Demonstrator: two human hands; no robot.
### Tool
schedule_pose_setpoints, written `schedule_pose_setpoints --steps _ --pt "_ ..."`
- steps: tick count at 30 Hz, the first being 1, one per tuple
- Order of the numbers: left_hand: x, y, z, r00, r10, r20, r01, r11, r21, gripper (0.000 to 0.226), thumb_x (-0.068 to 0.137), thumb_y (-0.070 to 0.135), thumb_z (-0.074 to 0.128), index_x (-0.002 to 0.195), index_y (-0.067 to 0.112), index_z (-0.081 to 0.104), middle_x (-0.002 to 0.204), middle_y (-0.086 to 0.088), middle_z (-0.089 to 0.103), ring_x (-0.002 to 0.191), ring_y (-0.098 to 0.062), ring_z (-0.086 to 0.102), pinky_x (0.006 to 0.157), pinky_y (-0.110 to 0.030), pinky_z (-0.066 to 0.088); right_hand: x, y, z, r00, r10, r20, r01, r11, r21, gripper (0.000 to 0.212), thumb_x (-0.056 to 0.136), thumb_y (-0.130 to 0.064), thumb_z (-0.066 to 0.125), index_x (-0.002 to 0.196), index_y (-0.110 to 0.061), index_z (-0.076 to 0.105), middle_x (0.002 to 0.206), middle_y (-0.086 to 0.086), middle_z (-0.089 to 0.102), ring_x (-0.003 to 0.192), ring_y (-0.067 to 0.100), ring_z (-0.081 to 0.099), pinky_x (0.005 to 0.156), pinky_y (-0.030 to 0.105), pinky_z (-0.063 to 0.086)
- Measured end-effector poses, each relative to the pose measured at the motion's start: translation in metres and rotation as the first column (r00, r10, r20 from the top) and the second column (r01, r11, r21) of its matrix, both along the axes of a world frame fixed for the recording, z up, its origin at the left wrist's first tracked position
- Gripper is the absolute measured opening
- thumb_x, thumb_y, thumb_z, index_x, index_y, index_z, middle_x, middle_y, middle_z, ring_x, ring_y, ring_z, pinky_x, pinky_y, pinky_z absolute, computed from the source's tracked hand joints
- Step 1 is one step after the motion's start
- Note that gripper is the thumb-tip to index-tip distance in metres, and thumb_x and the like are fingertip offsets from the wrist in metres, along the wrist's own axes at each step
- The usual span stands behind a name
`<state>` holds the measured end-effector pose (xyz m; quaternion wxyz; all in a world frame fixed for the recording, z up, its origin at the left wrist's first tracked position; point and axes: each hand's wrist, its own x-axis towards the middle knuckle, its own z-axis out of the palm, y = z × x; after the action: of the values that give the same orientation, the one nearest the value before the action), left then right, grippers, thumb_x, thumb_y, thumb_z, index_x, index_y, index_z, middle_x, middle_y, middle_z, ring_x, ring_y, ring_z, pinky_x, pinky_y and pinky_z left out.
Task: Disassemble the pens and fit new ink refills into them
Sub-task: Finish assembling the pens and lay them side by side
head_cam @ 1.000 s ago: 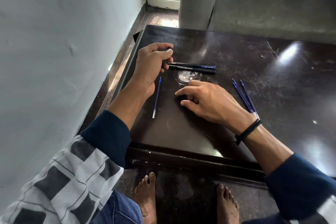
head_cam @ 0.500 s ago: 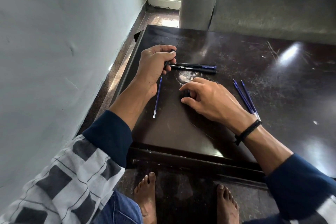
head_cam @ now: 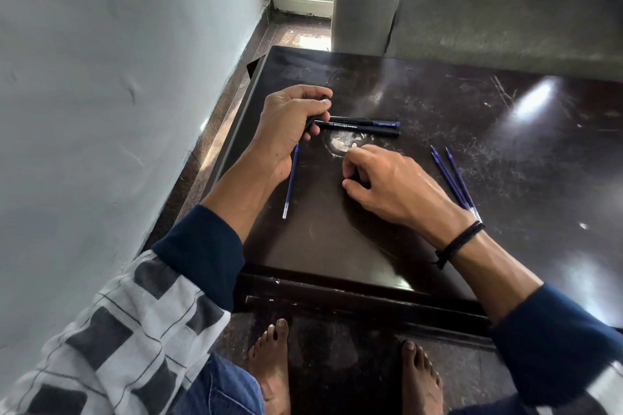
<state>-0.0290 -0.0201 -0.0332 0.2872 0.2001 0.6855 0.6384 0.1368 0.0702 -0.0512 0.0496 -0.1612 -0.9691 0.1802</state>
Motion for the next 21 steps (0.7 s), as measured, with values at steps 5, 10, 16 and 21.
schedule_pose_setpoints --steps 5,10,16,21 --pt "-0.001 -0.001 0.001 1.000 0.002 -0.010 -0.002 1.000 -0.002 0.016 0.088 0.014 0.069 0.099 0.018 0.078 0.072 0.000 0.071 0.053 -0.005 0.055 0.049 -0.016 0.043 0.001 0.001 0.000 1.000 0.010 0.011 -0.010 1.000 -0.009 0.012 0.094 -0.035 0.063 0.101 -0.027 0.057 0.084 -0.013 0.043 0.077 0.015 0.048 0.067 0.030 0.032" --pt "-0.002 -0.001 0.001 1.000 0.009 -0.016 -0.009 1.000 -0.008 0.014 0.086 0.016 0.069 0.096 0.021 0.079 0.070 0.001 0.069 0.052 -0.005 0.053 0.048 -0.016 0.041 -0.001 -0.002 -0.001 0.999 0.025 -0.036 -0.023 0.998 0.061 0.024 0.096 -0.043 0.064 0.113 -0.027 0.065 0.099 -0.010 0.053 0.091 0.019 0.057 0.073 0.033 0.043" --pt "-0.001 0.000 0.001 1.000 0.016 -0.018 -0.016 1.000 0.000 0.014 0.085 0.016 0.070 0.096 0.020 0.079 0.070 -0.001 0.068 0.051 -0.006 0.051 0.047 -0.017 0.039 -0.004 -0.032 -0.013 0.976 0.215 0.043 -0.219 0.949 0.227 0.045 0.104 -0.047 0.045 0.148 -0.041 0.050 0.131 -0.008 0.054 0.114 0.022 0.047 0.094 0.042 0.040" --pt "-0.001 -0.001 0.002 1.000 0.020 -0.023 -0.020 1.000 0.001 0.015 0.086 0.016 0.069 0.097 0.019 0.078 0.072 -0.002 0.068 0.052 -0.007 0.052 0.048 -0.018 0.040 -0.002 -0.044 -0.018 0.967 0.249 0.053 -0.251 0.902 0.352 0.046 0.107 -0.038 0.040 0.151 -0.049 0.040 0.130 -0.005 0.052 0.117 0.024 0.047 0.099 0.049 0.031"
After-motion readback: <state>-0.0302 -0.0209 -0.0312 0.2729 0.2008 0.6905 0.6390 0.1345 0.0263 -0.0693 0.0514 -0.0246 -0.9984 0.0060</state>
